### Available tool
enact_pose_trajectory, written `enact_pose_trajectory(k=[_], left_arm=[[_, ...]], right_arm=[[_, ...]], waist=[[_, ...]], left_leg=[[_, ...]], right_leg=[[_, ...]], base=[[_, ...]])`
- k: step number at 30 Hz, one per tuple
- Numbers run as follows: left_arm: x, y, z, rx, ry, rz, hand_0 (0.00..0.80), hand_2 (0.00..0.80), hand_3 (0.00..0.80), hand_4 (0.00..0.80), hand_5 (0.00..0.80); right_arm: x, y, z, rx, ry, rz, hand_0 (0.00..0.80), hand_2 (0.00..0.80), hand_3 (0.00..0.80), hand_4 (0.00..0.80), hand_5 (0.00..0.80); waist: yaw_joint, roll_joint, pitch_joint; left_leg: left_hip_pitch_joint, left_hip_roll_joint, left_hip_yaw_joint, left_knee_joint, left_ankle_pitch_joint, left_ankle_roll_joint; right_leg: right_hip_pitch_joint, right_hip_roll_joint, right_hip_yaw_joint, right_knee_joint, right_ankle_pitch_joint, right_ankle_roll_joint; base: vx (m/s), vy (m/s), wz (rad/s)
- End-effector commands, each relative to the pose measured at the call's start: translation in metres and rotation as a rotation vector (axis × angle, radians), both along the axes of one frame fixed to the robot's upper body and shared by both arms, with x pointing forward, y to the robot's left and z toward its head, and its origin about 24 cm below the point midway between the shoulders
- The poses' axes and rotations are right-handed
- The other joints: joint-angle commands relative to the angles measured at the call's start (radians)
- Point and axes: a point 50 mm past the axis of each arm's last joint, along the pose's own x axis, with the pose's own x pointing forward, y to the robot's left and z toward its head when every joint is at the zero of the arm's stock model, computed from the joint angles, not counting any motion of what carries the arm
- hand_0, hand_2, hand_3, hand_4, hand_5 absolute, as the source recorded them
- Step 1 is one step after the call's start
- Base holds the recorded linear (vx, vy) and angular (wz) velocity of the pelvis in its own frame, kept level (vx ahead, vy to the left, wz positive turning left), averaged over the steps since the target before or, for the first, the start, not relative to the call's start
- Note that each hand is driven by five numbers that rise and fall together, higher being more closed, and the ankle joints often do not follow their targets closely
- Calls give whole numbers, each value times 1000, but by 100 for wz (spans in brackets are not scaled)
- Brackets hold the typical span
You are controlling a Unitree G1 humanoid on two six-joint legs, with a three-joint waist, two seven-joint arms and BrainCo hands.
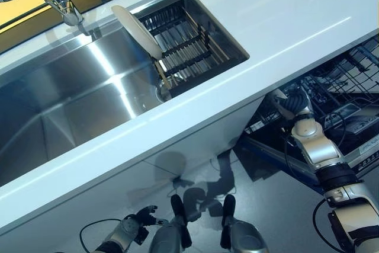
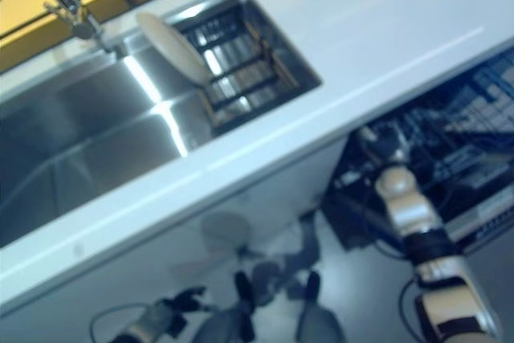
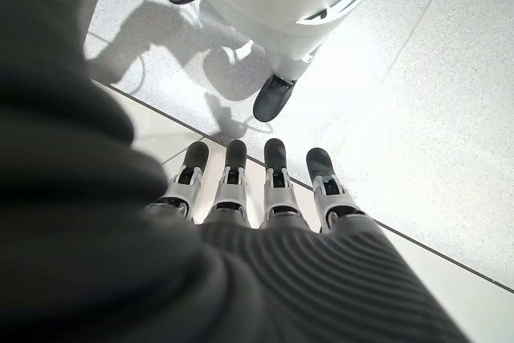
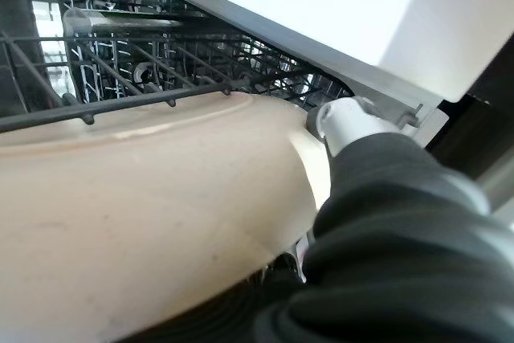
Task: Take plates into dishwasher
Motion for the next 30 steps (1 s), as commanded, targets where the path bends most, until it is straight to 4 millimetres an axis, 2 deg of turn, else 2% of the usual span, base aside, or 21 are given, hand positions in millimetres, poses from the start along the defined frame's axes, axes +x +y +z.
enact_pose_trajectory(k=[1, 2, 3, 5, 19, 25, 30], left_arm=[[14, 10, 9, 34, -38, -25, 0, 0, 0, 0, 0], [14, 10, 9, 35, -39, -25, 0, 0, 0, 0, 0], [14, 10, 9, 35, -38, -25, 0, 0, 0, 0, 0], [14, 10, 8, 34, -38, -24, 0, 0, 0, 0, 0], [9, 10, 6, 33, -26, -19, 0, 0, 0, 0, 0], [4, 11, 4, 31, -19, 3, 0, 0, 0, 0, 0], [-5, 11, 0, 26, -10, 41, 0, 0, 0, 0, 0]], right_arm=[[11, 27, 6, 28, -42, 61, 254, 254, 254, 254, 254], [11, 27, 6, 28, -45, 58, 154, 154, 154, 154, 154], [12, 27, 7, 28, -44, 56, 88, 88, 88, 88, 88], [11, 27, 6, 30, -46, 54, 0, 0, 0, 0, 0], [9, 29, 10, 18, -88, 47, 0, 0, 0, 0, 0], [3, 30, 20, 25, -183, 31, 0, 0, 0, 0, 0], [-12, 34, 28, 121, -321, 20, 0, 0, 0, 0, 0]], waist=[[27, -86, 14], [28, -86, 14], [28, -86, 13], [29, -86, 13], [31, -90, 3], [22, -94, -4], [-1, -101, -11]], left_leg=[[55, -74, 69, 4, -198, 29], [54, -74, 69, 4, -198, 29], [54, -74, 69, 4, -197, 29], [55, -74, 68, 4, -197, 29], [62, -74, 68, 4, -199, 29], [69, -73, 72, 4, -201, 30], [77, -70, 82, 4, -206, 31]], right_leg=[[-20, -8, 25, 40, -152, 1], [-20, -7, 24, 38, -151, 1], [-19, -7, 23, 37, -151, 1], [-17, -7, 23, 35, -150, 1], [-3, -7, 21, 26, -148, 3], [5, -4, 28, 21, -147, 3], [11, 0, 44, 18, -147, 4]], base=[[0, 0, 0], [0, 0, 0], [0, 0, 0], [0, 0, 0], [0, 0, 0], [0, 0, 0], [0, 0, 0]])
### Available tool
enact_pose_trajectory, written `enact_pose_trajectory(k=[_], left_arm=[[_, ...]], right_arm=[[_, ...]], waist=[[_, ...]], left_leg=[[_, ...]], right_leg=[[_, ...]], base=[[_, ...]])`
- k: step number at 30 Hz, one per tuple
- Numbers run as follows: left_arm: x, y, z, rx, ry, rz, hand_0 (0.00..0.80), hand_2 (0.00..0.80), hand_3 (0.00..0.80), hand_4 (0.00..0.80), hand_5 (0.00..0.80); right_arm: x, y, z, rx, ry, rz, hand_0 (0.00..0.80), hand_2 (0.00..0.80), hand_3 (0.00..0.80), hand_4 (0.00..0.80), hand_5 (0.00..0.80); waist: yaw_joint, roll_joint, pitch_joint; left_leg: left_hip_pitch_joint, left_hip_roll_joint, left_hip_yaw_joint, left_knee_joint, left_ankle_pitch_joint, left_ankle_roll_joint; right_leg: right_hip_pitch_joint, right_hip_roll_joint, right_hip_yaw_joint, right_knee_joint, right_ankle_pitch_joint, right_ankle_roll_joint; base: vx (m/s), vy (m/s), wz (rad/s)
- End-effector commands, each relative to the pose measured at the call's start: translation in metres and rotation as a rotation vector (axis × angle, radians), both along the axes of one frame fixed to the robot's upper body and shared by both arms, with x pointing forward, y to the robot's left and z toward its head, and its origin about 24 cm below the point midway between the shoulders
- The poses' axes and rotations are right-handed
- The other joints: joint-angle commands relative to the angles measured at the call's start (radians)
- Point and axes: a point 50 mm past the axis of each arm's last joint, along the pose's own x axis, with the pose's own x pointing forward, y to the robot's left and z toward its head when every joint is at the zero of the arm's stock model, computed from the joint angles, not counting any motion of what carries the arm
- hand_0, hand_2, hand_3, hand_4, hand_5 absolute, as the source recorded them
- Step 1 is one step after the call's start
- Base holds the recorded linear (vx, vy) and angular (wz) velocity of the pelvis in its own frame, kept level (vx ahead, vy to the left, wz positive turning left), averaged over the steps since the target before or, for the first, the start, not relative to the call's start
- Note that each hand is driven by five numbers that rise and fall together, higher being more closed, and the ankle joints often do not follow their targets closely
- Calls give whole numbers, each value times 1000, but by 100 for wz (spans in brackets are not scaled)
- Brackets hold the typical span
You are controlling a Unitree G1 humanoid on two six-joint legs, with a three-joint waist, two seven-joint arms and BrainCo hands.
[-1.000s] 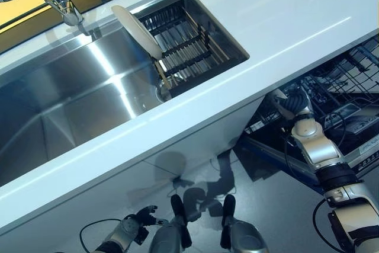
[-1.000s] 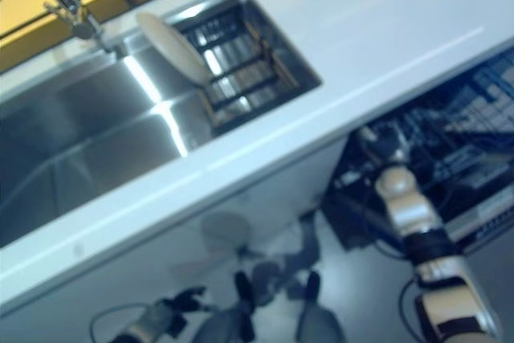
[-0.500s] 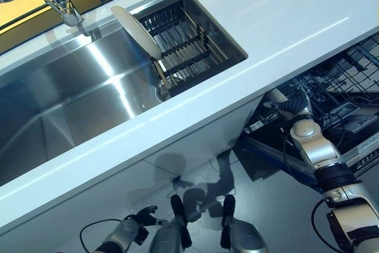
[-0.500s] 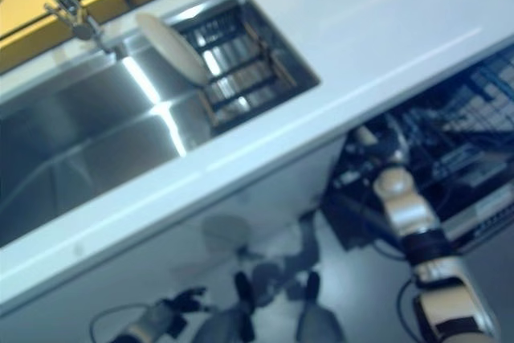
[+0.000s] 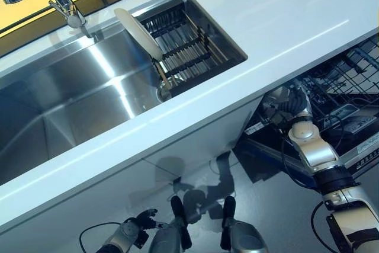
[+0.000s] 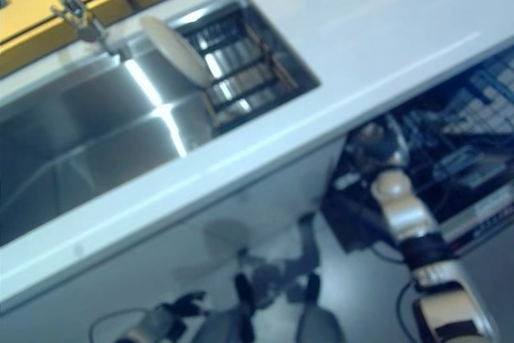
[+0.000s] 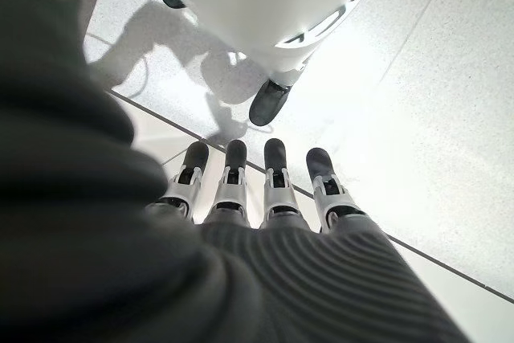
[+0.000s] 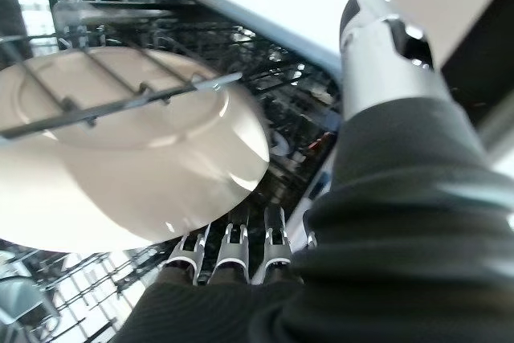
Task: Take plates into dishwasher
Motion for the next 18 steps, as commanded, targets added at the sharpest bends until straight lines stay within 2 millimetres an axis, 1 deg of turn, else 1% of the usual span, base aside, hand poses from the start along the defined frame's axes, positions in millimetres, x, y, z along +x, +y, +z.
enact_pose_trajectory(k=[1, 2, 5, 8, 9, 10, 12, 15, 18], left_arm=[[6, 11, 4, 29, -34, 30, 0, 0, 0, 0, 0], [3, 11, 3, 27, -31, 42, 0, 0, 0, 0, 0], [-5, 11, -1, 29, -16, 61, 0, 0, 0, 0, 0], [-12, 12, -3, 31, -4, 78, 0, 0, 0, 0, 0], [-13, 12, -4, 30, -4, 80, 0, 0, 0, 0, 0], [-17, 13, -5, 29, 2, 88, 0, 0, 0, 0, 0], [-20, 13, -6, 27, 9, 94, 0, 0, 0, 0, 0], [-26, 12, -8, 22, 18, 108, 0, 0, 0, 0, 0], [-33, 12, -11, 19, 32, 128, 0, 0, 0, 0, 0]], right_arm=[[-2, 20, 27, 120, -231, 40, 0, 0, 0, 0, 0], [-9, 21, 28, 163, -265, 49, 0, 0, 0, 0, 0], [-24, 15, 24, 193, -301, 56, 0, 0, 0, 0, 0], [-37, 8, 17, 192, -303, 56, 0, 0, 0, 0, 0], [-38, 7, 16, 195, -303, 56, 0, 0, 0, 0, 0], [-44, 1, 14, 201, -295, 61, 0, 0, 0, 0, 0], [-48, -3, 12, 216, -297, 65, 0, 0, 0, 0, 0], [-54, -6, 14, 227, -318, 81, 0, 0, 0, 0, 0], [-66, -13, 24, 208, -398, 71, 0, 0, 0, 0, 0]], waist=[[1, -96, -10], [-9, -98, -12], [-26, -102, -28], [-40, -105, -42], [-41, -105, -44], [-48, -108, -53], [-53, -109, -64], [-58, -110, -78], [-69, -113, -94]], left_leg=[[65, -70, 83, 5, -206, 30], [69, -69, 88, 5, -208, 30], [77, -68, 97, 5, -211, 31], [90, -67, 108, 5, -216, 34], [92, -67, 109, 5, -217, 35], [100, -67, 116, 5, -221, 36], [108, -67, 123, 5, -226, 37], [120, -67, 131, 5, -232, 39], [134, -66, 140, 5, -239, 42]], right_leg=[[-1, 1, 46, 16, -149, 8], [2, 2, 52, 15, -149, 9], [9, 6, 68, 13, -148, 11], [20, 7, 77, 11, -150, 13], [21, 7, 79, 11, -150, 14], [30, 7, 83, 7, -150, 16], [39, 8, 87, 2, -150, 17], [51, 9, 93, -1, -153, 17], [62, 9, 100, -1, -156, 20]], base=[[0, 0, 0], [0, 0, 0], [22, 13, 0], [33, 18, -1], [40, 21, -5], [42, 19, -9], [46, 20, -18], [48, 24, -12], [46, 30, -4]])
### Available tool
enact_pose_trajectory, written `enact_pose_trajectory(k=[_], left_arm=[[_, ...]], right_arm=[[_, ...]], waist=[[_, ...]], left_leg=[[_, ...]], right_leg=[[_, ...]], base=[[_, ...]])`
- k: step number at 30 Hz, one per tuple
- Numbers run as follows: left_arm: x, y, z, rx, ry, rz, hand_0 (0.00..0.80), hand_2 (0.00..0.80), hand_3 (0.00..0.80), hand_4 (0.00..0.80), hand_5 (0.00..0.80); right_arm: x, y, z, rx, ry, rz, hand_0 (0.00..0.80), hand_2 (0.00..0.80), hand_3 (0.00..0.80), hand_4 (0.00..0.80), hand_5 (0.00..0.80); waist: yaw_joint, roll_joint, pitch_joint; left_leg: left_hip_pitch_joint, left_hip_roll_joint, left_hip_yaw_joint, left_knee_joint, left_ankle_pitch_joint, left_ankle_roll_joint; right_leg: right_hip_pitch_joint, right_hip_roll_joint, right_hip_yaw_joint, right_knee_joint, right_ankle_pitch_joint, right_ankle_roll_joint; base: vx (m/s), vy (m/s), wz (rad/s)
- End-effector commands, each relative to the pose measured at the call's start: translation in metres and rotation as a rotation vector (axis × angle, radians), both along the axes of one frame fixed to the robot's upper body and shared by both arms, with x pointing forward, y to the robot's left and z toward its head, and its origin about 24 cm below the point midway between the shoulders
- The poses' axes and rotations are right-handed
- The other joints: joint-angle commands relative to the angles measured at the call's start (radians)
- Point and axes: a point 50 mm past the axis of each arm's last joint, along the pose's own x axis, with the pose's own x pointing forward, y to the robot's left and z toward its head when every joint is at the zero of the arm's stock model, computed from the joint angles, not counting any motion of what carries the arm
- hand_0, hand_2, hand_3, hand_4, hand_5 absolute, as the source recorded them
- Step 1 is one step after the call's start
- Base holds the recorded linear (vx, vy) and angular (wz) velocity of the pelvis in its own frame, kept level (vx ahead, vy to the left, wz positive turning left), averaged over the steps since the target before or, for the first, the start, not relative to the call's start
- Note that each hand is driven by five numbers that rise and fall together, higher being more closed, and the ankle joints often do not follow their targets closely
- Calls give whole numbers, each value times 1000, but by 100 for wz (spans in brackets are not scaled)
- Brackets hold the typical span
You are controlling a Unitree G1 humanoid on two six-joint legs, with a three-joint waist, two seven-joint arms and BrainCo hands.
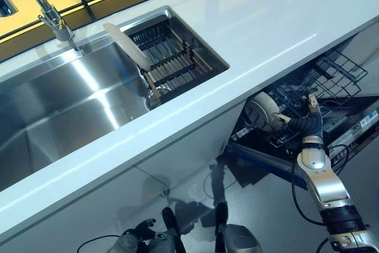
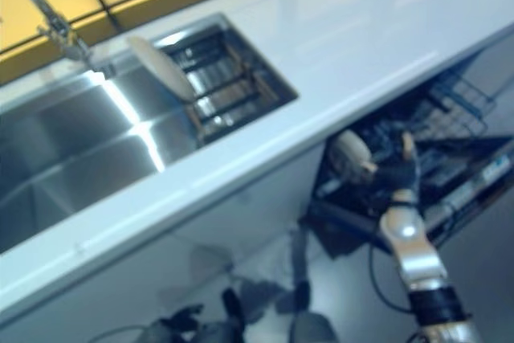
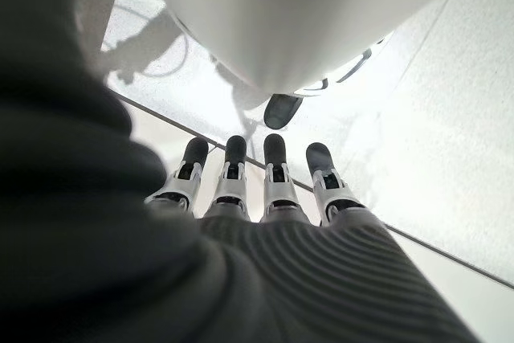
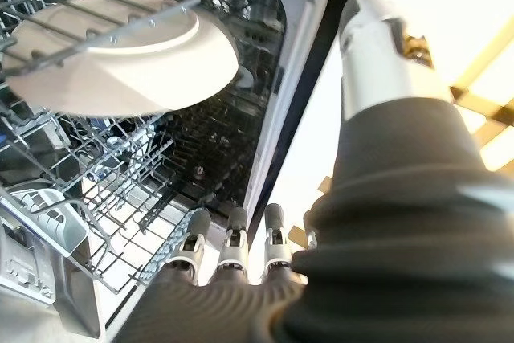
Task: Take plates into dishwasher
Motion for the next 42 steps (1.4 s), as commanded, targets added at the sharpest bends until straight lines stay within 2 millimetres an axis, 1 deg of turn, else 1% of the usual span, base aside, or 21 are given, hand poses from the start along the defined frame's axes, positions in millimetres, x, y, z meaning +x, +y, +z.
enact_pose_trajectory(k=[1, 5, 6, 7, 11, 16, 18, 21, 23, 28, 29, 30, 31, 33, 34, 35, 37, 38, 40, 41, 42], left_arm=[[-5, 14, 0, 17, -7, 75, 0, 0, 0, 0, 0], [-15, 16, -3, 17, 14, 103, 0, 0, 0, 0, 0], [-15, 16, -4, 17, 14, 103, 0, 0, 0, 0, 0], [-20, 17, -5, 19, 27, 115, 0, 0, 0, 0, 0], [-31, 20, -8, 24, 53, 144, 0, 0, 0, 0, 0], [-42, 30, -9, 42, 87, 182, 0, 0, 0, 0, 0], [-46, 34, -10, 50, 94, 202, 0, 0, 0, 0, 0], [-50, 39, -10, 61, 98, 226, 0, 0, 0, 0, 0], [-51, 41, -9, 64, 100, 236, 0, 0, 0, 0, 0], [-49, 49, -7, 70, 90, 260, 0, 0, 0, 0, 0], [-47, 51, -6, 77, 85, 263, 0, 0, 0, 0, 0], [-46, 52, -6, 78, 84, 264, 0, 0, 0, 0, 0], [-45, 54, -5, 87, 81, 257, 0, 0, 0, 0, 0], [-41, 58, -3, 100, 82, 250, 0, 0, 0, 0, 0], [-39, 60, -2, 107, 84, 243, 0, 0, 0, 0, 0], [-38, 64, 0, 119, 87, 236, 0, 0, 0, 0, 0], [-37, 67, 1, 130, 95, 226, 0, 0, 0, 0, 0], [-37, 70, 1, 137, 103, 220, 0, 0, 0, 0, 0], [-36, 73, 3, 148, 110, 212, 0, 0, 0, 0, 0], [-37, 78, 4, 165, 122, 198, 0, 0, 0, 0, 0], [-36, 80, 5, 172, 125, 188, 0, 0, 0, 0, 0]], right_arm=[[-9, -2, 46, -6, -272, 9, 0, 0, 0, 0, 0], [-24, -11, 63, -34, -380, -35, 0, 0, 0, 0, 0], [-24, -11, 63, -34, -379, -35, 0, 0, 0, 0, 0], [-29, -13, 70, -63, -415, -35, 0, 0, 0, 0, 0], [-35, -13, 87, -150, -464, 18, 0, 0, 0, 0, 0], [-31, -2, 113, -318, -466, 183, 0, 0, 0, 0, 0], [-27, 5, 121, -388, -446, 250, 0, 0, 0, 0, 0], [-22, 12, 133, -468, -432, 306, 0, 0, 0, 0, 0], [-18, 16, 136, -512, -419, 324, 0, 0, 0, 0, 0], [-7, 24, 146, -650, -391, 347, 0, 0, 0, 0, 0], [-4, 26, 151, -689, -391, 345, 0, 0, 0, 0, 0], [-3, 27, 152, -710, -392, 345, 0, 0, 0, 0, 0], [2, 28, 157, -773, -385, 328, 0, 0, 0, 0, 0], [7, 27, 165, -908, -392, 266, 0, 0, 0, 0, 0], [10, 26, 170, -963, -383, 241, 0, 0, 0, 0, 0], [14, 25, 177, -1080, -376, 186, 0, 0, 0, 0, 0], [19, 23, 186, -1185, -357, 136, 0, 0, 0, 0, 0], [22, 22, 193, -1270, -339, 109, 0, 0, 0, 0, 0], [26, 22, 197, -1395, -308, 68, 0, 0, 0, 0, 0], [31, 19, 202, -1509, -258, 43, 0, 0, 0, 0, 0], [35, 17, 207, -1555, -232, 36, 0, 0, 0, 0, 0]], waist=[[-11, -60, -41], [-20, -63, -61], [-19, -63, -61], [-22, -65, -73], [-18, -68, -101], [4, -78, -135], [17, -84, -147], [39, -96, -160], [53, -101, -166], [103, -110, -177], [118, -113, -178], [119, -113, -178], [137, -115, -179], [159, -116, -183], [168, -117, -184], [181, -118, -185], [191, -118, -186], [199, -118, -185], [206, -119, -184], [215, -121, -182], [217, -123, -180]], left_leg=[[93, -69, 106, 6, -226, 42], [108, -70, 115, 6, -236, 45], [108, -70, 115, 6, -237, 45], [116, -72, 118, 6, -242, 47], [134, -76, 126, 6, -257, 53], [161, -86, 127, 6, -274, 67], [167, -93, 121, 6, -279, 72], [173, -103, 106, 6, -285, 81], [174, -111, 94, 6, -288, 87], [167, -130, 45, 6, -291, 108], [164, -135, 31, 6, -293, 115], [162, -136, 26, 6, -294, 117], [158, -143, 6, 6, -295, 125], [151, -154, -31, 6, -297, 136], [149, -157, -50, 6, -296, 141], [147, -162, -80, 6, -294, 148], [148, -169, -119, 6, -291, 160], [151, -175, -146, 6, -288, 167], [155, -181, -174, 6, -288, 176], [163, -189, -213, 6, -290, 187], [161, -194, -227, 6, -284, 195]], right_leg=[[41, 8, 57, -1, -156, 22], [53, 8, 60, -1, -160, 27], [53, 8, 60, -1, -160, 28], [58, 8, 62, -1, -161, 30], [73, 5, 61, -1, -166, 34], [97, -4, 47, -1, -171, 41], [106, -8, 40, -1, -172, 44], [118, -16, 24, -1, -171, 52], [120, -22, 13, 9, -171, 60], [115, -47, -31, 60, -164, 82], [110, -57, -46, 86, -147, 88], [107, -61, -50, 95, -143, 90], [100, -73, -63, 129, -121, 94], [88, -97, -75, 191, -85, 101], [79, -107, -76, 225, -70, 102], [65, -123, -71, 280, -46, 103], [43, -145, -59, 360, -23, 103], [27, -161, -47, 414, -9, 102], [12, -175, -32, 469, 13, 102], [-8, -191, -9, 535, 34, 101], [-15, -198, -9, 555, 31, 83]], base=[[37, 30, -9], [31, 38, -9], [29, 46, -6], [24, 54, -5], [35, 71, -2], [41, 113, -3], [33, 146, -1], [25, 174, 6], [12, 200, 14], [3, 244, 15], [-4, 214, 37], [-5, 260, 38], [3, 230, 31], [17, 288, 38], [32, 314, 55], [33, 258, 61], [43, 254, 52], [41, 213, 45], [40, 184, 63], [15, 176, 89], [2, 136, 114]])
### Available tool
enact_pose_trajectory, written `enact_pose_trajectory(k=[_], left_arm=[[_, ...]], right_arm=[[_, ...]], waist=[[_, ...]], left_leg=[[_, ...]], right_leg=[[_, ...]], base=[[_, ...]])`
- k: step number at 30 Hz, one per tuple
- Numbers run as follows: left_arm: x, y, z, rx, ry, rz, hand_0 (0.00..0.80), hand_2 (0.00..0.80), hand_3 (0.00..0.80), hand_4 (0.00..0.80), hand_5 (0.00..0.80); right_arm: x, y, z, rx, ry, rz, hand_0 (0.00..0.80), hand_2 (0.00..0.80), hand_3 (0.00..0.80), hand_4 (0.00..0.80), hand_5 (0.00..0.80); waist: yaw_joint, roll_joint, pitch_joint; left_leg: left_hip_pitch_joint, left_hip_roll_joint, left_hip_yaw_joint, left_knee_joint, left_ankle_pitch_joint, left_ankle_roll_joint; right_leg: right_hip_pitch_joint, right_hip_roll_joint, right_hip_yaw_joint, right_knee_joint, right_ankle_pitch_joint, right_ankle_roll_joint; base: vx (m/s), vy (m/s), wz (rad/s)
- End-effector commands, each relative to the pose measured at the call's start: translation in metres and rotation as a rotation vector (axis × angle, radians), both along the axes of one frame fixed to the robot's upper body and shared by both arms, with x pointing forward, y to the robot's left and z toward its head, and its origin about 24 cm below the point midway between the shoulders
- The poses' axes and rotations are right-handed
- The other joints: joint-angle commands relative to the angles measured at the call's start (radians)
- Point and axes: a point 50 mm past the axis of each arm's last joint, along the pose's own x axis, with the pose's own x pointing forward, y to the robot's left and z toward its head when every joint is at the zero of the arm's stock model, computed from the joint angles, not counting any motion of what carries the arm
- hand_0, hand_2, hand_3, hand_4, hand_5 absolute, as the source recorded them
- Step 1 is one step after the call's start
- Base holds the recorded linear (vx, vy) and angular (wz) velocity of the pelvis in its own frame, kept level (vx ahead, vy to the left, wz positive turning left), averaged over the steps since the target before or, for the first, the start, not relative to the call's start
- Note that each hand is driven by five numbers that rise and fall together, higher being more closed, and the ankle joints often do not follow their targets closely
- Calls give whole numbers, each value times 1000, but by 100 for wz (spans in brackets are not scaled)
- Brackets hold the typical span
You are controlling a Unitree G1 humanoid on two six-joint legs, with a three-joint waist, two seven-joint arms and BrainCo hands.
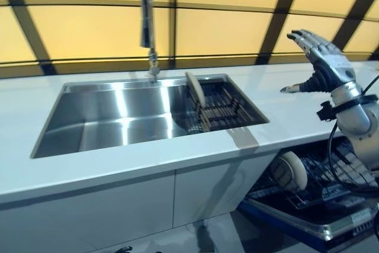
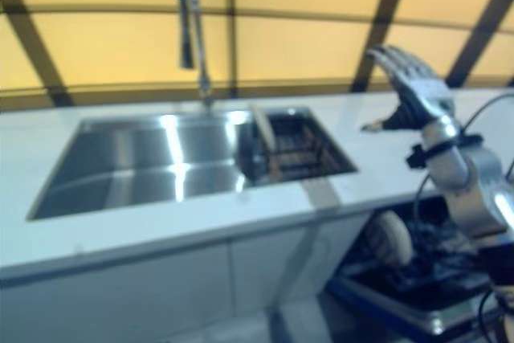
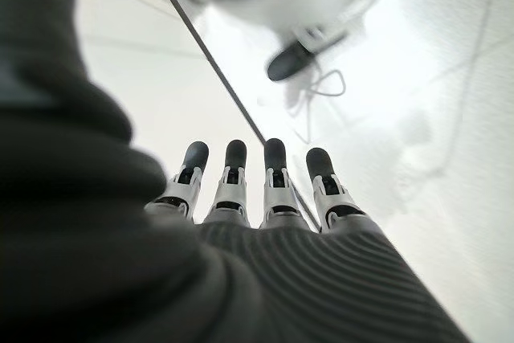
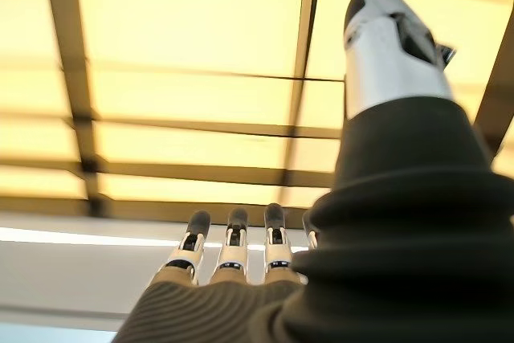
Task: Take plates into dishwasher
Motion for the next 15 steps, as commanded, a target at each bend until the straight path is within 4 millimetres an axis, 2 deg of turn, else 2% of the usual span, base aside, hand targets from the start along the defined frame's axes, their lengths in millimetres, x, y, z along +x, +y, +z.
enact_pose_trajectory(k=[1, 3, 6, 8, 11, 13, 15], left_arm=[[13, 15, 9, 41, -15, -46, 0, 0, 0, 0, 0], [14, 21, 11, 56, -10, -39, 0, 0, 0, 0, 0], [16, 30, 15, 78, -14, -31, 0, 0, 0, 0, 0], [16, 33, 17, 79, -14, -33, 0, 0, 0, 0, 0], [15, 33, 17, 82, -12, -51, 0, 0, 0, 0, 0], [15, 35, 18, 84, -12, -53, 0, 0, 0, 0, 0], [16, 36, 18, 80, -17, -47, 0, 0, 0, 0, 0]], right_arm=[[7, 5, 63, -250, -169, -52, 0, 0, 0, 0, 0], [14, 4, 64, -387, -139, -80, 0, 0, 0, 0, 0], [22, 4, 71, -523, -102, -91, 0, 0, 0, 0, 0], [24, 1, 72, -582, -76, -104, 0, 0, 0, 0, 0], [25, -13, 73, -628, -48, -130, 0, 0, 0, 0, 0], [25, -16, 77, -625, -42, -137, 0, 0, 0, 0, 0], [27, -17, 76, -621, -30, -145, 0, 0, 0, 0, 0]], waist=[[74, 23, 48], [81, 16, 46], [104, -2, 41], [108, -11, 41], [105, -31, 44], [106, -36, 51], [109, -36, 63]], left_leg=[[119, -76, -50, 6, -266, 88], [115, -73, -86, 6, -253, 82], [107, -63, -112, 6, -245, 67], [99, -63, -133, 18, -252, 59], [82, -79, -183, 38, -258, 50], [81, -86, -203, 44, -256, 49], [86, -90, -213, 49, -257, 49]], right_leg=[[-21, 5, 86, 136, 111, -34], [-42, 48, 122, 79, 87, -44], [-46, 105, 138, -81, 67, -45], [-51, 146, 182, -183, 51, -42], [-82, 206, 296, -328, 58, -31], [-100, 220, 326, -359, 77, -25], [-116, 227, 329, -370, 90, -21]], base=[[-27, 38, 108], [-9, -13, 87], [13, -91, 46], [29, -121, 31], [51, -123, 44], [78, -140, 60], [109, -175, 48]])
